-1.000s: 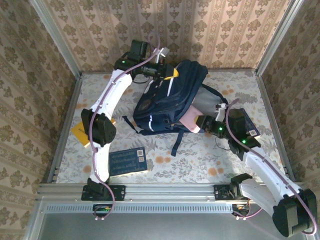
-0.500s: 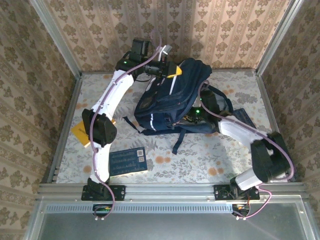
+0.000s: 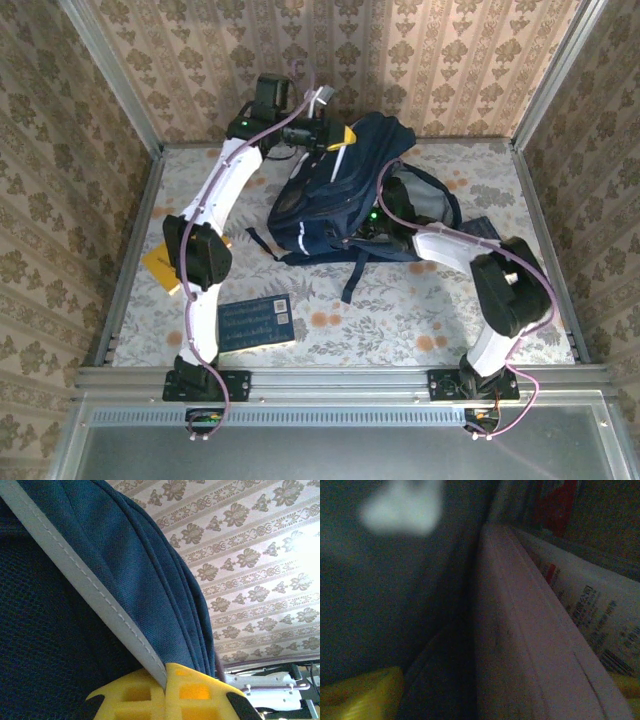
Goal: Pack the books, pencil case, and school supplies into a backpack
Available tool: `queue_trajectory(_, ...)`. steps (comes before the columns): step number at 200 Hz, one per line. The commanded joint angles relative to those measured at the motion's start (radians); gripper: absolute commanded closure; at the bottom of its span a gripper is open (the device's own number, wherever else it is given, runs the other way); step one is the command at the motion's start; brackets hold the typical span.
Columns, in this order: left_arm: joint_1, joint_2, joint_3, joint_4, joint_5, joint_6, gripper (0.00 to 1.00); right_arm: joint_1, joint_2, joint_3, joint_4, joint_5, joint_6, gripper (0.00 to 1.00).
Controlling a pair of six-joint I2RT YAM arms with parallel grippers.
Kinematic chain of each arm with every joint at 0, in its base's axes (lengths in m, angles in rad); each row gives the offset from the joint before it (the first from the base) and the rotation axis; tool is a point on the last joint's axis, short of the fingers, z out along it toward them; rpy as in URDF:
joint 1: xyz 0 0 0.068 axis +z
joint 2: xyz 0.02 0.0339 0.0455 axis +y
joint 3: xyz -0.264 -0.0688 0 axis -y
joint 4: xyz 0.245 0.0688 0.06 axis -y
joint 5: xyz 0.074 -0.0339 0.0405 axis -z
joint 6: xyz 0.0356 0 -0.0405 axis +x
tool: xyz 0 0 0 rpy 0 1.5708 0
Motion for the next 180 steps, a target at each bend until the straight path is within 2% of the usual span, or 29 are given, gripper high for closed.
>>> queue_trajectory(1,0.049,-0.047,0.015,0.104,0.028,0.021,1.0,-0.025,-0.156,-0.083,0.034,0.074,-0.068,0.12)
queue_trajectory(20,0.06,-0.04,0.002,0.073,0.01,0.046,1.0,-0.05,-0.24,-0.153,0.039,0.095,-0.086,0.08)
queue_trajectory(59,0.057,-0.014,0.002,0.003,-0.046,0.092,1.0,-0.072,-0.351,-0.206,-0.032,0.142,-0.128,0.07)
queue_trajectory(63,0.057,-0.011,0.003,-0.007,-0.056,0.096,0.97,-0.073,-0.364,-0.203,-0.056,0.16,-0.139,0.07)
queue_trajectory(71,0.057,-0.006,0.006,-0.032,-0.084,0.106,0.94,-0.073,-0.396,-0.198,-0.108,0.213,-0.163,0.07)
queue_trajectory(103,0.048,0.014,-0.016,-0.073,-0.184,0.134,0.93,-0.075,-0.581,-0.233,-0.304,0.538,-0.182,0.12)
queue_trajectory(110,0.04,0.028,-0.026,-0.053,-0.191,0.122,0.89,-0.075,-0.613,-0.237,-0.347,0.602,-0.179,0.13)
queue_trajectory(117,0.029,0.046,-0.028,-0.044,-0.197,0.108,0.82,-0.075,-0.647,-0.246,-0.377,0.647,-0.176,0.14)
queue_trajectory(136,-0.006,0.095,-0.009,-0.043,-0.198,0.097,0.69,-0.073,-0.728,-0.276,-0.403,0.697,-0.192,0.15)
queue_trajectory(159,-0.015,0.091,-0.052,-0.025,-0.197,0.08,0.59,-0.071,-0.801,-0.29,-0.448,0.699,-0.223,0.16)
queue_trajectory(180,-0.014,-0.007,-0.191,0.005,-0.246,0.07,0.56,-0.064,-0.849,-0.314,-0.441,0.633,-0.267,0.17)
